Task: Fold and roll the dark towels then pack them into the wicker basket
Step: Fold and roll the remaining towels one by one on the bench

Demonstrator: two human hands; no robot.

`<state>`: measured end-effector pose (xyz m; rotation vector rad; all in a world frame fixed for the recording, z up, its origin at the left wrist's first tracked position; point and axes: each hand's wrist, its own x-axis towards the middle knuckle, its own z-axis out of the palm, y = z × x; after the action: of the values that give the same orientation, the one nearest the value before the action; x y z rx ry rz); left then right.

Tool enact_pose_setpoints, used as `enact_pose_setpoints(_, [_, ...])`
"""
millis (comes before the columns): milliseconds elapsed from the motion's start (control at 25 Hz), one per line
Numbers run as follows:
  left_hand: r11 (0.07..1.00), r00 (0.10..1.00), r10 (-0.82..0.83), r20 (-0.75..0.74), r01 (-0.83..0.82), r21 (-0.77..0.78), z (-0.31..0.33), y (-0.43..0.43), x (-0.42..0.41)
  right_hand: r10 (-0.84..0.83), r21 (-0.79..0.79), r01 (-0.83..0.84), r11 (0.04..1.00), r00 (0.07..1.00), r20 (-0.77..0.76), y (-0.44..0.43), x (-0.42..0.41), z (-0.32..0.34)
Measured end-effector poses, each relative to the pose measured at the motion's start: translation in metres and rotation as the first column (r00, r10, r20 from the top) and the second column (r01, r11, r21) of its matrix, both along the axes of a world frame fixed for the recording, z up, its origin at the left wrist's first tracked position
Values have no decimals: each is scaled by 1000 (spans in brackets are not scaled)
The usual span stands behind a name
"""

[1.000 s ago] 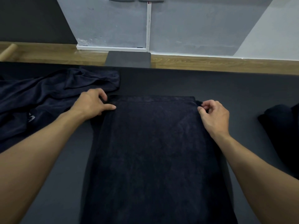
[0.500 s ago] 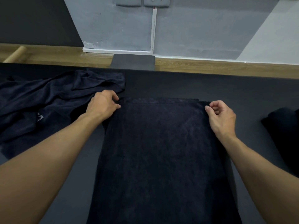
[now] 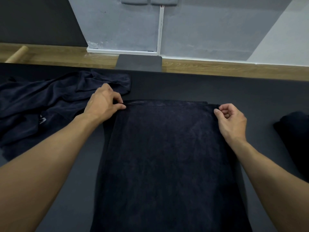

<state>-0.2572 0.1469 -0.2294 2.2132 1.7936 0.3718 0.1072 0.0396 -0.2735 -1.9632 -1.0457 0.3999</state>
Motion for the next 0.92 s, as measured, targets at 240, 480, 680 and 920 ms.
enact_pose_setpoints(240, [977,937,212,277,-209,-40,8,7,-7,16,38,-8,999,977,-213,12,9,12])
enact_pose_setpoints(480, [871,710,490,505,-415,-263,-2,14,17,-46,-49,39,998,987,-155,49,7,20])
enact_pose_setpoints(680, [954,943,-284,173,295,-44,-11,-96,20,369,-43,-383,923,846,384,-50,-39,4])
enact_pose_setpoints(920, [647,617,-736,-279,762,-23,-38,-205,-60,712,-368,-625,689,486,507,-206,-41,-12])
